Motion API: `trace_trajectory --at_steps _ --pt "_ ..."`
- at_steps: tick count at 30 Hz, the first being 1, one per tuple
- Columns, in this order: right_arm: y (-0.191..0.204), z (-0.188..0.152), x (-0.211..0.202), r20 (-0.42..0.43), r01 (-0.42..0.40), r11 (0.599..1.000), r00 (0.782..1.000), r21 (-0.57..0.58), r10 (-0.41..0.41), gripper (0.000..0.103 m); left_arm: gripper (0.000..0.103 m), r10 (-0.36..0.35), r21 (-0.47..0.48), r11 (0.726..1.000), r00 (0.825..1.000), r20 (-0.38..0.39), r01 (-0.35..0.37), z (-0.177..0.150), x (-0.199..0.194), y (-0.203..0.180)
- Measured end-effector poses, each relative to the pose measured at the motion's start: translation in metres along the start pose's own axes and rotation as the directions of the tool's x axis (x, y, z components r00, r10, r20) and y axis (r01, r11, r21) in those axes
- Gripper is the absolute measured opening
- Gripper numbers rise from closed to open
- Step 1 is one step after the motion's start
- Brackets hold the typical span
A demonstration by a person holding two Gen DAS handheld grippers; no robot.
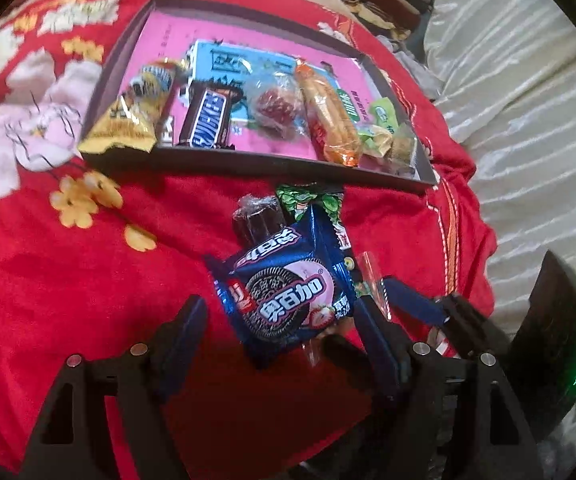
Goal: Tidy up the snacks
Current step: 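Grasp the blue cookie packet with the left tool while the right tool grasps the clear pastry bag, then place the blue packet in the tray with the left tool while the right tool drops the pastry bag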
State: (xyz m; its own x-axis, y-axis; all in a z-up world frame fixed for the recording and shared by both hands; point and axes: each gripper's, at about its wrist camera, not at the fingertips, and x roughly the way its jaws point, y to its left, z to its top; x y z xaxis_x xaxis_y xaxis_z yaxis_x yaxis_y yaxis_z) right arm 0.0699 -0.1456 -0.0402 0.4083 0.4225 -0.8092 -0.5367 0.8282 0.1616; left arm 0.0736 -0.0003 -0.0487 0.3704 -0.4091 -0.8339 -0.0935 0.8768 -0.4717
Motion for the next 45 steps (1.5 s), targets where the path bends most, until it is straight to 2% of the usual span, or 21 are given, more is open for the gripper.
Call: trace_trajectory --at_steps 5,8,11,14,16,18,20,25,28,33,36,38,40,42,45 --pt "0.002 0.001 0.017 -0.019 0.007 1.0 1.0 -0.001 -0.007 0.071 0.077 -0.029 -0.08 0.996 0.999 -0.015 0.027 0.006 0.01 0.011" --pt "0.004 0.002 0.024 -0.018 0.014 0.999 1.0 -0.03 -0.014 0.071 0.077 -0.025 -0.097 0.995 1.0 -0.017 0.023 0.007 0.013 0.012" --pt "0.01 0.002 0.031 -0.024 0.042 0.996 0.999 -0.079 -0.044 0.066 0.077 0.0 -0.095 0.995 1.0 -0.019 -0.002 0.007 0.016 0.008" --pt "0.012 -0.001 0.027 -0.024 0.07 0.988 0.997 -0.136 -0.074 0.056 0.077 0.024 -0.105 0.994 0.999 -0.024 -0.027 0.009 0.02 0.005" --pt "0.008 -0.003 0.022 -0.021 0.082 0.986 0.996 -0.144 -0.086 0.053 0.069 0.059 -0.089 0.994 0.998 -0.028 -0.061 0.009 0.023 0.001" --pt "0.004 -0.006 0.015 -0.013 0.106 0.983 0.994 -0.15 -0.109 0.05 0.054 0.091 -0.074 0.993 0.995 -0.028 -0.093 0.009 0.025 -0.001" --pt "-0.004 -0.007 0.009 -0.005 0.104 0.986 0.994 -0.128 -0.105 0.049 0.049 0.086 -0.064 0.994 0.996 -0.025 -0.087 0.008 0.026 -0.001" --pt "-0.03 -0.004 -0.007 0.034 0.047 0.999 0.998 -0.016 -0.046 0.045 0.048 0.047 -0.068 0.996 0.999 -0.014 -0.048 0.003 0.018 0.008" --pt "-0.043 -0.003 -0.015 0.059 0.026 0.999 0.998 0.044 -0.028 0.044 0.047 0.049 -0.05 0.998 0.999 0.006 -0.049 -0.002 0.005 0.012" --pt "-0.051 0.004 -0.027 0.11 0.01 0.997 0.994 0.08 -0.019 0.042 0.047 0.08 -0.023 0.997 0.994 0.074 -0.079 0.002 -0.018 0.013" --pt "-0.048 0.011 -0.035 0.139 0.024 0.998 0.99 0.062 -0.032 0.042 0.047 0.087 -0.005 0.996 0.989 0.116 -0.087 0.008 -0.029 0.008" --pt "-0.048 0.019 -0.039 0.162 0.004 0.998 0.987 0.066 -0.015 0.042 0.047 0.094 0.014 0.995 0.985 0.147 -0.097 0.012 -0.036 0.004" --pt "-0.05 0.026 -0.042 0.18 -0.006 0.997 0.984 0.072 -0.007 0.038 0.047 0.104 0.027 0.994 0.979 0.174 -0.11 0.02 -0.04 0.001" --pt "-0.051 0.036 -0.044 0.199 -0.006 0.998 0.98 0.069 -0.008 0.038 0.047 0.107 0.029 0.993 0.977 0.184 -0.115 0.025 -0.041 -0.001" --pt "-0.056 0.046 -0.033 0.171 0.015 0.997 0.985 0.074 -0.027 0.038 0.047 0.106 0.023 0.993 0.977 0.186 -0.112 0.034 -0.038 0.0"
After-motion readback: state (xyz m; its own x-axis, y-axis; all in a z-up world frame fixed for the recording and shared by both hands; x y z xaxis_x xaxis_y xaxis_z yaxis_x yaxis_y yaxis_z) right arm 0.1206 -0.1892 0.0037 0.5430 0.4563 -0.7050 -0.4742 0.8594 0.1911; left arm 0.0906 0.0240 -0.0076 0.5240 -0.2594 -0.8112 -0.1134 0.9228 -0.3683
